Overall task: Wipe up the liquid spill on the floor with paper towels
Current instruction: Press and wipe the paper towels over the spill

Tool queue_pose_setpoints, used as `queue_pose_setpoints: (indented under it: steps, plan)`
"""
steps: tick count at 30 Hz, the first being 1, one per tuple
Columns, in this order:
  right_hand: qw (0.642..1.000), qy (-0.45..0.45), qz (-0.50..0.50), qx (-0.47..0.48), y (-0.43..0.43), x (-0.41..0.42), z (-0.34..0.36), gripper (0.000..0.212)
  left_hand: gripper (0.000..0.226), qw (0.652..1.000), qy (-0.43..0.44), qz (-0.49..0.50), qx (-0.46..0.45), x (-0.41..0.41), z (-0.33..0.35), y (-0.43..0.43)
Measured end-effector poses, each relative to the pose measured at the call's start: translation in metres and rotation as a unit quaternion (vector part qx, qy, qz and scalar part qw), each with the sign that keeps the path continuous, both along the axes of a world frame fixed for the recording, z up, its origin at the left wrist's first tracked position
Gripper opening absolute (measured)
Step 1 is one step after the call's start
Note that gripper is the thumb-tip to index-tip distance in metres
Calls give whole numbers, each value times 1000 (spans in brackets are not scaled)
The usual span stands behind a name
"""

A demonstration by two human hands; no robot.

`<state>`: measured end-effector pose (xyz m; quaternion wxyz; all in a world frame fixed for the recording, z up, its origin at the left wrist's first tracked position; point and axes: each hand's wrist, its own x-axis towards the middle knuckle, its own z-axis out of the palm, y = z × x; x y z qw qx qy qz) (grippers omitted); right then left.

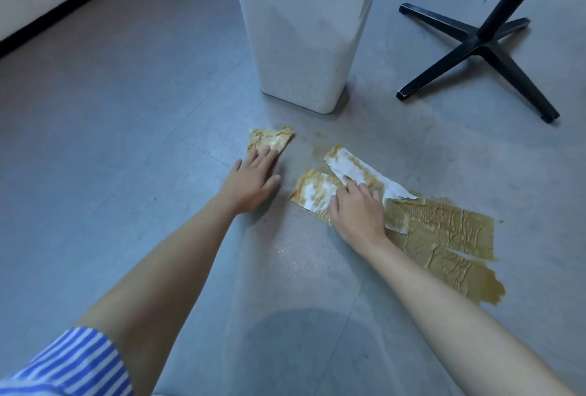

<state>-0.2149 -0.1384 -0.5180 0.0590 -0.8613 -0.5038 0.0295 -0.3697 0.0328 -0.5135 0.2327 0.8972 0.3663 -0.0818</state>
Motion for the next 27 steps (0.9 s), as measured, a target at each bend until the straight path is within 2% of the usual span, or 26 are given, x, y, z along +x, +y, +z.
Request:
queue_pose_setpoints:
  steps: [3, 6, 8, 10, 13, 18, 21, 27]
  plan:
    - [1000, -7, -2, 15, 9, 2, 1, 35, 60, 996, -18, 63, 59, -16, -9, -4]
    - [999, 15, 32, 24, 27, 3, 2, 27, 60, 986, 1, 139, 91, -34, -12, -3]
    - [997, 42, 68, 16, 47, -2, 6, 26, 63, 980, 26, 185, 70, -47, -16, 3]
    - [992, 61, 108, -11, 70, -9, 14, 35, 70, 977, 50, 204, 18, -56, -20, 7]
    - [983, 69, 166, -47, 104, -23, 21, 53, 75, 978, 64, 195, -34, -60, -24, 10]
    - [972, 79, 199, -97, 151, -44, 3, 63, 80, 977, 70, 185, -74, -61, -22, 15]
    - [969, 90, 191, -128, 162, -46, -13, 64, 85, 978, 77, 176, -83, -61, -21, 17]
    - [973, 84, 192, -99, 160, -47, -26, 56, 88, 976, 84, 173, -100, -61, -17, 19]
